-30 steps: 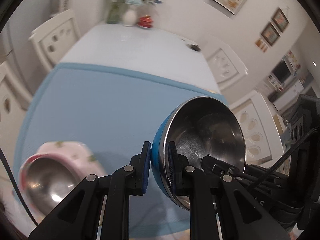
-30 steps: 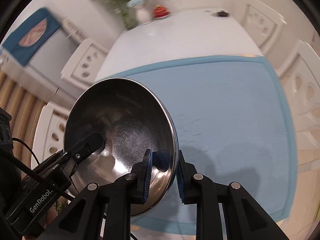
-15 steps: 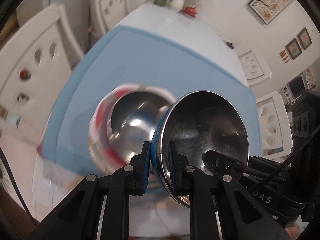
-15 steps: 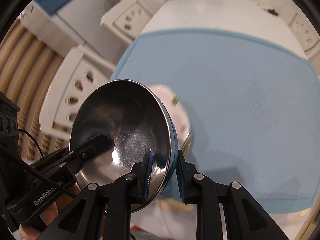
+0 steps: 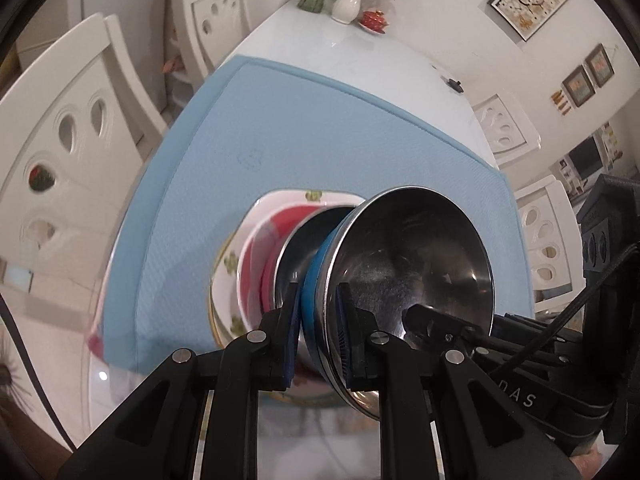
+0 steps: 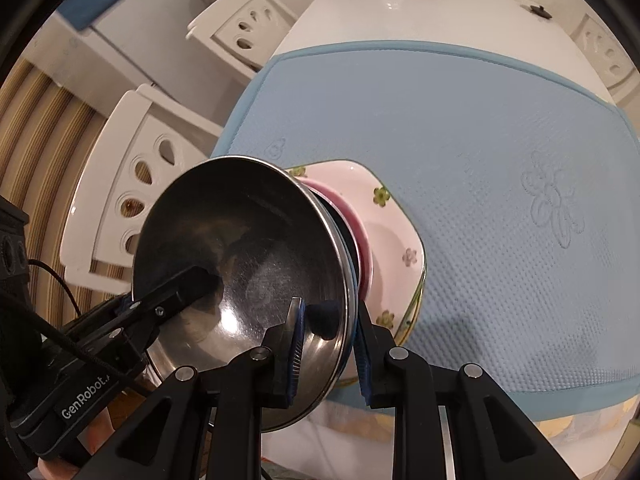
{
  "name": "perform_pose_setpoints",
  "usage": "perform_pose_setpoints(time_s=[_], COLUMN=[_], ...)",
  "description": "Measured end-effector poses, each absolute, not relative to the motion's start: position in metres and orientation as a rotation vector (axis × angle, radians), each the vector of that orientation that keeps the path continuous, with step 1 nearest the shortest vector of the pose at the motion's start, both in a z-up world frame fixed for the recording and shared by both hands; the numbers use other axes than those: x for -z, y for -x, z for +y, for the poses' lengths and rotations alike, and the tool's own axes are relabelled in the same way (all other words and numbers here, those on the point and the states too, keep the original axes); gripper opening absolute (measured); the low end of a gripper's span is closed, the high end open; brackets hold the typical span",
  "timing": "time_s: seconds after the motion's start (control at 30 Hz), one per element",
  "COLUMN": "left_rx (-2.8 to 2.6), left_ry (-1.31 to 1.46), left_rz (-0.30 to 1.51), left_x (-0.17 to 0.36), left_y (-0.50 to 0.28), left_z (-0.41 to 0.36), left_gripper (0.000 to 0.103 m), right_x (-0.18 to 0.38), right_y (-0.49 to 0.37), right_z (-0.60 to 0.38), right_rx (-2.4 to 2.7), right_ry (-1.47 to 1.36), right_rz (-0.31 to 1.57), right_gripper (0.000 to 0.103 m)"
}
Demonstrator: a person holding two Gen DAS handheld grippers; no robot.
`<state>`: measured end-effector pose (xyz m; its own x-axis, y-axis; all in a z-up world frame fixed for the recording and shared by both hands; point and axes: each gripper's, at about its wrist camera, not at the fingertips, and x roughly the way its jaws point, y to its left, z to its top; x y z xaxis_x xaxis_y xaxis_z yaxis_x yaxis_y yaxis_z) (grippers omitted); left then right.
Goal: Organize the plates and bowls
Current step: 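Lift the blue steel bowl and carry it over the stack, then lower the blue steel bowl into the stacked bowls and open the left gripper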
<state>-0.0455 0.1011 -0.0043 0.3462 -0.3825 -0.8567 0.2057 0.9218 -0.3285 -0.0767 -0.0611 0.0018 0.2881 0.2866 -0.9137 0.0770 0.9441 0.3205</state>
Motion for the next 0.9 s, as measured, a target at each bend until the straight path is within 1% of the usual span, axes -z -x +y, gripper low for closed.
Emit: perform_pose_setpoints(time_s=[0.43, 0.57, 0.6, 0.63, 0.9], left_rx=[0.385, 0.378, 0.367, 0.357, 0.32], left_ry=[0.084, 0.092, 0.086, 0.076, 0.06], left_rz=[1.158, 1.159, 1.151, 1.14, 1.105], left_x=[0.015, 0.009, 0.007, 0.003, -0.004], left_y=[0.036, 0.034, 0.034, 0.034, 0.038], left_z=[0.103, 0.108, 0.109, 0.11, 0.12], left_gripper=[0.016, 0.021, 0.026, 0.028, 0.028], right_x=[0.007, 0.006, 0.006, 0.005, -0.001], right_y=[0.069, 0.069, 0.07, 0.071, 0.08], right_z=[-0.046, -0.045, -0.045, -0.045, -0.048], right_rx=[-0.115, -0.123, -0.126, -0.128, -0.152], right_ry=[-0.311, -0.313, -0.315, -0.318, -0.326], right_rz=[1.301, 1.298, 1.297, 1.298, 1.292], right_gripper=[0.024, 0.024, 0.024, 0.024, 0.024])
